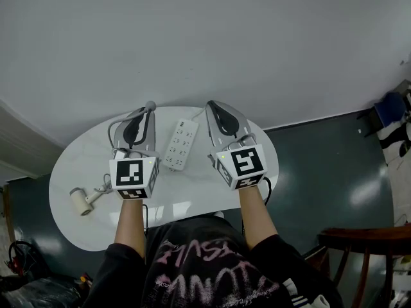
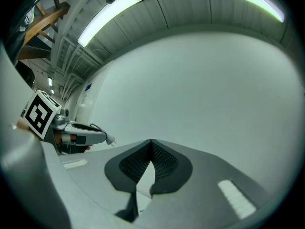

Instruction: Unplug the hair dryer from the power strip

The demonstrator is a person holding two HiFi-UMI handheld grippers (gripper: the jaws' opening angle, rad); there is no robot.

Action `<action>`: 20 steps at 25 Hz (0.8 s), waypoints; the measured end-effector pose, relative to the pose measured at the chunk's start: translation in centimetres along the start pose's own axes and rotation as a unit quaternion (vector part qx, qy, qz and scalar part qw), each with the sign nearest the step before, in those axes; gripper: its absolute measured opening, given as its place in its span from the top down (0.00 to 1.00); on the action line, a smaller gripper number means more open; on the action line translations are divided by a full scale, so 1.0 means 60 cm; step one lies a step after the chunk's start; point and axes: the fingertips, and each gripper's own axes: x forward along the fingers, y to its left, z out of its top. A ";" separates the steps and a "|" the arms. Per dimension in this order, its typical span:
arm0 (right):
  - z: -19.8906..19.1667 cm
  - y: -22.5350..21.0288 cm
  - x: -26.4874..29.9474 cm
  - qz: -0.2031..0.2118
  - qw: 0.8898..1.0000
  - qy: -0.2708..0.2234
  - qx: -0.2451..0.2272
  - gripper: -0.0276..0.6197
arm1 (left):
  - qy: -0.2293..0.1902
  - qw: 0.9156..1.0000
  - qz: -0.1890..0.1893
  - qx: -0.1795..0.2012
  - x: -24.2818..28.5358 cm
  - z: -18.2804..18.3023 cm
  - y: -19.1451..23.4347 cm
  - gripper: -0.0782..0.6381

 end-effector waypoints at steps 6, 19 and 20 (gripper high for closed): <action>-0.002 -0.003 0.003 0.000 1.000 0.001 0.001 0.94 | -0.009 1.000 -0.004 -0.004 -0.002 -0.002 0.001 0.82; -0.006 -0.005 0.002 0.015 1.000 0.002 0.000 0.94 | -0.008 1.000 0.000 -0.020 -0.005 -0.004 -0.007 0.82; -0.006 -0.006 0.001 0.016 1.000 0.003 0.000 0.94 | -0.004 1.000 0.000 -0.020 -0.006 -0.005 -0.009 0.82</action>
